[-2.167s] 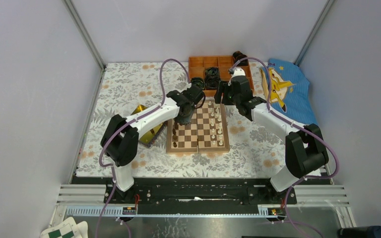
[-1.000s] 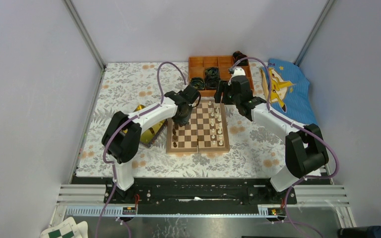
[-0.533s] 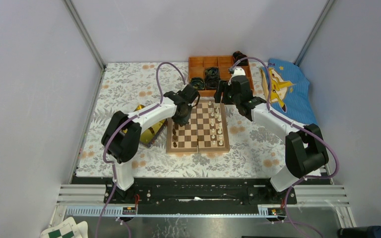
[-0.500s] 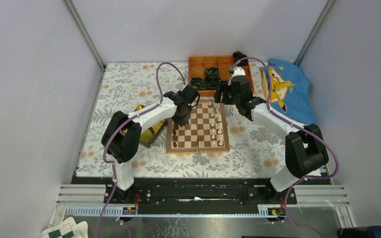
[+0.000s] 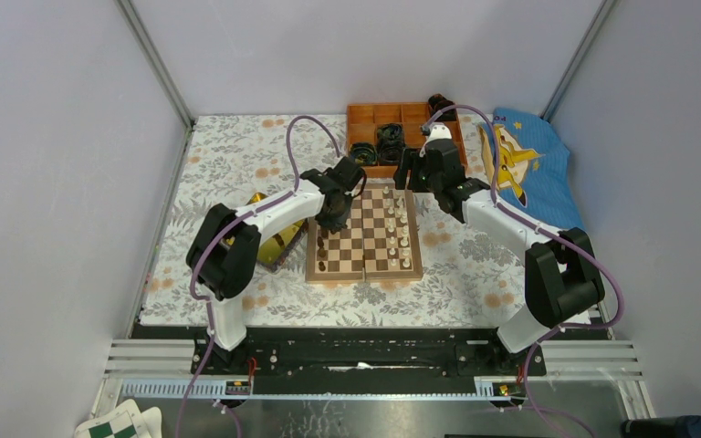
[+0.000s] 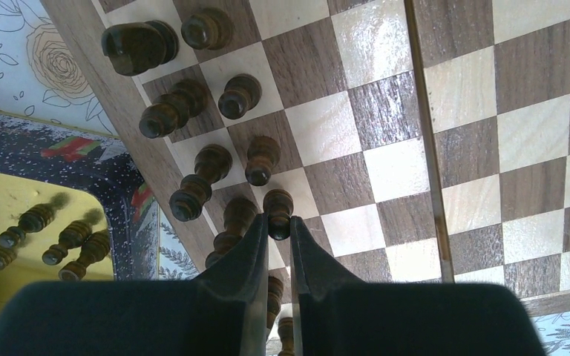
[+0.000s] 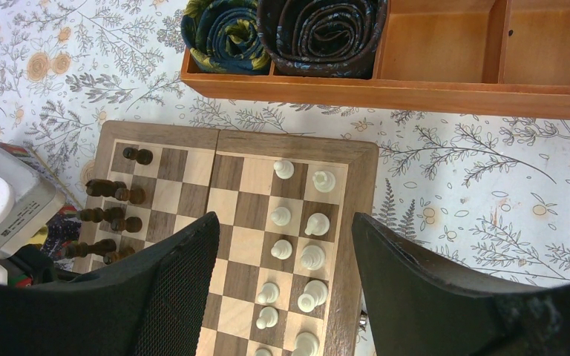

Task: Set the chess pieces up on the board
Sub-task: Place the chess piece on the chessboard.

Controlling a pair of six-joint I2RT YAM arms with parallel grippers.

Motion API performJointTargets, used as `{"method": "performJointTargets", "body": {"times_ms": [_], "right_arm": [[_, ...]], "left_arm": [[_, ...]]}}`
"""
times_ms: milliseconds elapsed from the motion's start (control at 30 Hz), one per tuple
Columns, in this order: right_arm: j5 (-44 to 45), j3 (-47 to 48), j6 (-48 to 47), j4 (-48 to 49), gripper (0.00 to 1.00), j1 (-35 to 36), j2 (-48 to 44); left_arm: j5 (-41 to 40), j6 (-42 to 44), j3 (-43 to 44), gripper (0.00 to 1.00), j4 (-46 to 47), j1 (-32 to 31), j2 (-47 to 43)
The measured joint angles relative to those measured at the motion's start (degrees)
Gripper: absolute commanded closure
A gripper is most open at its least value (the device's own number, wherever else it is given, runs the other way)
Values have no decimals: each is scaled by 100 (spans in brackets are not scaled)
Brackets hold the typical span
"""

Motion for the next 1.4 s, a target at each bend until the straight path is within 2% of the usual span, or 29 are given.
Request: {"method": "performJointTargets", "body": {"times_ms": [500,833,1400], "right_arm": [[-2,0,2,0,26,0,0],[-7,0,0,0,26,0,0],[-9,0,2,0,26,0,0]], "left_arm": [[98,0,-68,91,63,0,17],[98,0,-74,71,63,0,17],[96,0,-129,68,81,0,15]]}}
